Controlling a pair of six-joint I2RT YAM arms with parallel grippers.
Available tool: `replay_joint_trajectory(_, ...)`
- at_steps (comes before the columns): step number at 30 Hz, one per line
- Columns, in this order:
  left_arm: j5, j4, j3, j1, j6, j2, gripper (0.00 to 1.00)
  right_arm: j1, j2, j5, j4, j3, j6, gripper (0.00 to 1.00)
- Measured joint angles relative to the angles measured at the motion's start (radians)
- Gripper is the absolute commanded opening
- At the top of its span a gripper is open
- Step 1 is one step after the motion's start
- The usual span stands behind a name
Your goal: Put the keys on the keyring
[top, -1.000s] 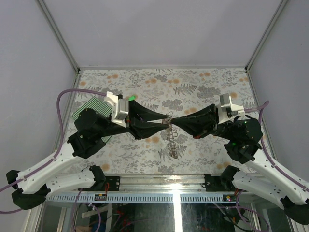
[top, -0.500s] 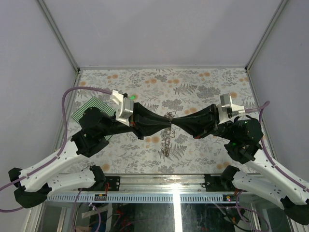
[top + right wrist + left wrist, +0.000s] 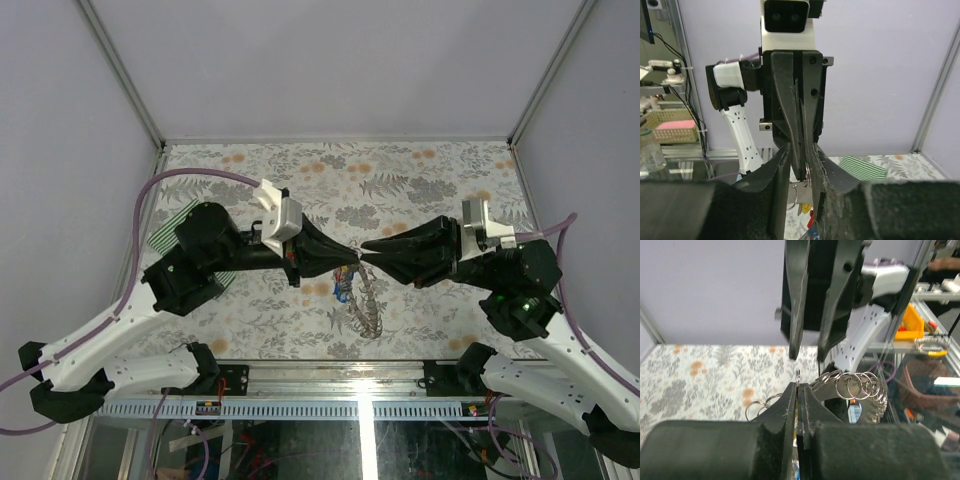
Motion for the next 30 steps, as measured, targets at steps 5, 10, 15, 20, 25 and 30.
replay_joint_trajectory(5, 0.002, -0.287, 0.165, 0.0, 0.118, 0.063, 0.0, 0.0, 0.001, -0.028, -0.219, 0.118, -0.124, 0.31)
replay_joint_trajectory(10, -0.001, -0.542, 0.312, 0.0, 0.225, 0.126, 0.0, 0.0, 0.018, -0.053, -0.412, 0.177, -0.222, 0.31)
replay_joint_trajectory(15, -0.002, -0.745, 0.418, 0.0, 0.298, 0.197, 0.0, 0.0, 0.065, -0.08, -0.543, 0.183, -0.278, 0.3)
replay_joint_trajectory(20, -0.005, -0.879, 0.479, 0.0, 0.329, 0.253, 0.0, 0.0, 0.104, -0.11, -0.602, 0.183, -0.301, 0.3)
replay_joint_trajectory(25, -0.006, -0.941, 0.491, 0.0, 0.345, 0.272, 0.0, 0.0, 0.119, -0.127, -0.608, 0.183, -0.311, 0.3)
replay_joint_trajectory(30, -0.012, -0.958, 0.493, 0.0, 0.351, 0.273, 0.0, 0.0, 0.132, -0.14, -0.607, 0.183, -0.312, 0.31)
